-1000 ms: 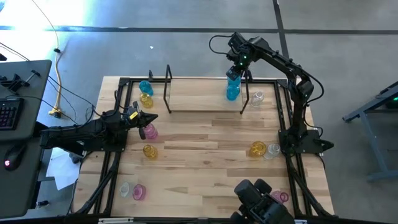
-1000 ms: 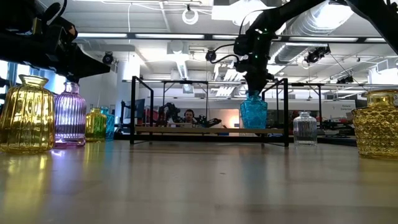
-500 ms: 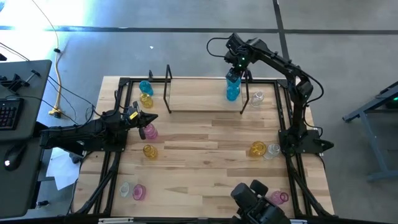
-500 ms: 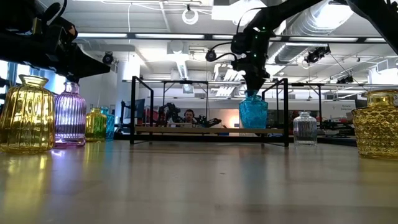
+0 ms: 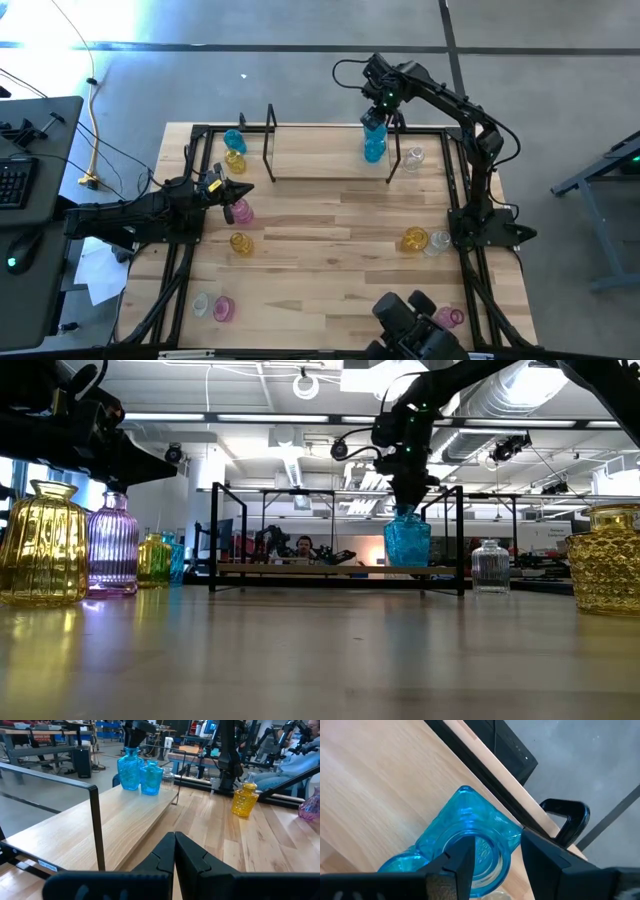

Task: Sort vases onto shelf
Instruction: Adjust the blue vases on the shelf

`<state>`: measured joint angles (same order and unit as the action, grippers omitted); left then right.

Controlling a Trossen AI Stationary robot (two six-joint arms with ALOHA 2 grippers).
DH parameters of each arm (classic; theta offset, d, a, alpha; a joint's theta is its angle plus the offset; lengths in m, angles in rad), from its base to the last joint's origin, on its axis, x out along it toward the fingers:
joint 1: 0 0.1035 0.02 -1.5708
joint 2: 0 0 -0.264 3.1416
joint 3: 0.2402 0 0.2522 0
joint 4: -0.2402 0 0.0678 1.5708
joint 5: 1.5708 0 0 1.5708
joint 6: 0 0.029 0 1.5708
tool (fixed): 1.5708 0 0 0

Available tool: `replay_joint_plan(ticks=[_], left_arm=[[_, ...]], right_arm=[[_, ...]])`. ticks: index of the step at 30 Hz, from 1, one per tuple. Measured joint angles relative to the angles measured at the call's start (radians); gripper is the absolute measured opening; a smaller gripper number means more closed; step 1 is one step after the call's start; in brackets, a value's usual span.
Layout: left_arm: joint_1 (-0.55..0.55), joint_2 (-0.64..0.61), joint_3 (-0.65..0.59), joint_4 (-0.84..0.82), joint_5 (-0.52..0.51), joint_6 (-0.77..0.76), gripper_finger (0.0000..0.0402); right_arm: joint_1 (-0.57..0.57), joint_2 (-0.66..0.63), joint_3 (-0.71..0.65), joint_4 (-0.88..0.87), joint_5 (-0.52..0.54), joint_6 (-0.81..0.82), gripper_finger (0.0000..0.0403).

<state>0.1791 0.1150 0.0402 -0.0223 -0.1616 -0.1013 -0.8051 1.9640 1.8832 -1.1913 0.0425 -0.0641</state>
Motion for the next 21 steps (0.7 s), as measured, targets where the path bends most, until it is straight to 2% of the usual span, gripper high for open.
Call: replay_joint_plan(ticks=[21], left_arm=[[0.0,0.0,0.0,-0.002,0.002,0.0,0.0]], right_arm=[[-0.016,0.0,0.0,0.03,-0.001,0.222,0.0142]])
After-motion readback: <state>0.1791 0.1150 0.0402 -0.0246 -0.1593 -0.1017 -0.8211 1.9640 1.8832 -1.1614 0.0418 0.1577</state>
